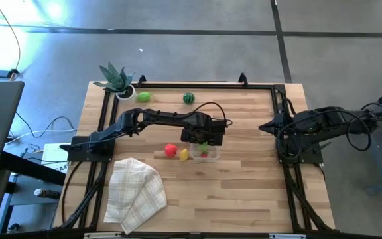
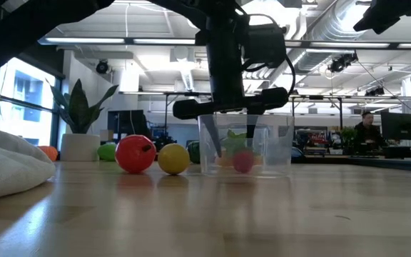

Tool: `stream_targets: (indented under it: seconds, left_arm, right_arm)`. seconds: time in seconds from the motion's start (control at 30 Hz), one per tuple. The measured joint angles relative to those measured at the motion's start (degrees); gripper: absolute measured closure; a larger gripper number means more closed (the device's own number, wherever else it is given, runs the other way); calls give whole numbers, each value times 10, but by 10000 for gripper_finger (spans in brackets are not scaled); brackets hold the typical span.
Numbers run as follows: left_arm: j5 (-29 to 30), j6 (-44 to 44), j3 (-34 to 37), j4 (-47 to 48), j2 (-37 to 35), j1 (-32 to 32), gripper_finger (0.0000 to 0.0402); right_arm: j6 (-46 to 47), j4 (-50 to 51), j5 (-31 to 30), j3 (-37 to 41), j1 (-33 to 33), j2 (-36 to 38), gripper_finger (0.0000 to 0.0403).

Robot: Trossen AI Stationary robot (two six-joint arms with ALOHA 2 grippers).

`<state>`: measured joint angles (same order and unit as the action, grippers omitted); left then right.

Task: Pick and placing Produce into tupperware
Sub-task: Put the star fruit into the transparent bin

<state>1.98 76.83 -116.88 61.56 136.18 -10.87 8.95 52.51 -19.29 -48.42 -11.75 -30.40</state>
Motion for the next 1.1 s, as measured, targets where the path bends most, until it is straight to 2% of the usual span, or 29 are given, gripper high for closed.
stream_targets:
  seconds: [0.2, 0.37, 0.6, 0.8, 0.93, 1.1]
  left_arm:
    - [-1, 1, -1, -4, 10, 0, 180]
    - [0, -4, -1, 6, 16, 0, 202]
    - [4, -2, 0, -2, 19, 0, 202]
    - [20, -1, 0, -1, 19, 0, 181]
    - [26, -3, 0, 8, 19, 1, 202]
    - [32, -13, 0, 10, 19, 1, 202]
  right_arm:
    - [0, 0, 0, 0, 0, 0, 392]
    - [0, 0, 0, 0, 0, 0, 392]
    - [0, 0, 0, 0, 0, 0, 392]
    - [0, 0, 0, 0, 0, 0, 392]
    - [0, 0, 0, 0, 0, 0, 392]
    - [0, 0, 0, 0, 0, 0, 392]
